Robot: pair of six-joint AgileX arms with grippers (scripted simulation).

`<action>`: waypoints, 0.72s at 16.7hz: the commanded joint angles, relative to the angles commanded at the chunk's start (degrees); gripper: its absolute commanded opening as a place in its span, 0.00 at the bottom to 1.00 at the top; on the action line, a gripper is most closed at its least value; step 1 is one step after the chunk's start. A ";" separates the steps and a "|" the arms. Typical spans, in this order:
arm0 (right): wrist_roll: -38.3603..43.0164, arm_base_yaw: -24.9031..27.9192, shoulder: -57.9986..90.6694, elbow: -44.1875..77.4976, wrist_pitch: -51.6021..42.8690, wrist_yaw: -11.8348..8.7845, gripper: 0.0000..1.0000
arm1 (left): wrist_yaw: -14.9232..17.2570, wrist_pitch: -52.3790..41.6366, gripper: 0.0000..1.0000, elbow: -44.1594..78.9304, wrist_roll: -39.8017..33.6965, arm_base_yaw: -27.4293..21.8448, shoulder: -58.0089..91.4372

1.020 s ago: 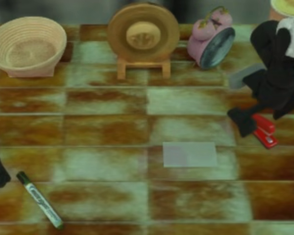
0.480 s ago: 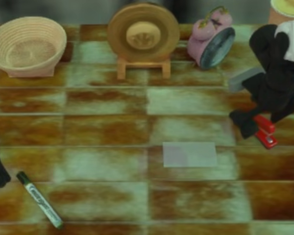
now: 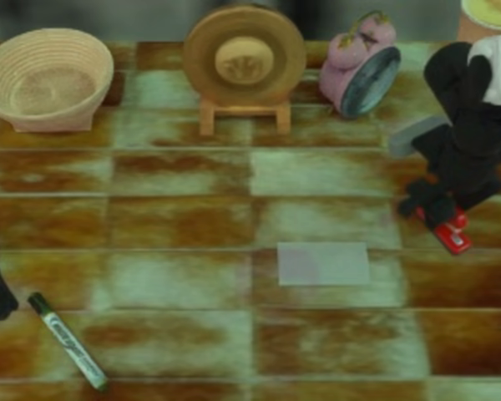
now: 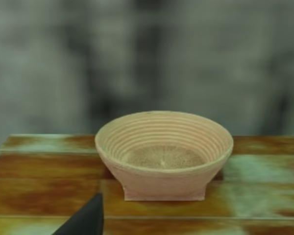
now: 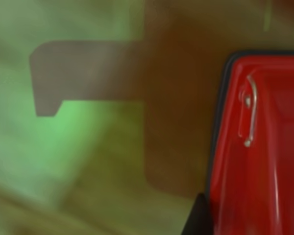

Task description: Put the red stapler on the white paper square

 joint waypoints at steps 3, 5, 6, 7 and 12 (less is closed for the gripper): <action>0.00 0.00 0.00 0.00 0.00 0.00 0.00 | 0.00 0.00 1.00 0.00 0.00 0.00 0.00; 0.00 0.00 0.00 0.00 0.00 0.00 0.00 | 0.00 0.00 1.00 0.00 0.00 0.00 0.00; 0.00 0.00 0.00 0.00 0.00 0.00 0.00 | 0.00 0.00 1.00 0.00 0.00 0.00 0.00; 0.00 0.00 0.00 0.00 0.00 0.00 0.00 | 0.00 0.00 1.00 0.00 0.00 0.00 0.00; 0.01 -0.13 -0.31 0.89 -0.97 0.02 0.00 | 0.00 0.00 1.00 0.00 0.00 0.00 0.00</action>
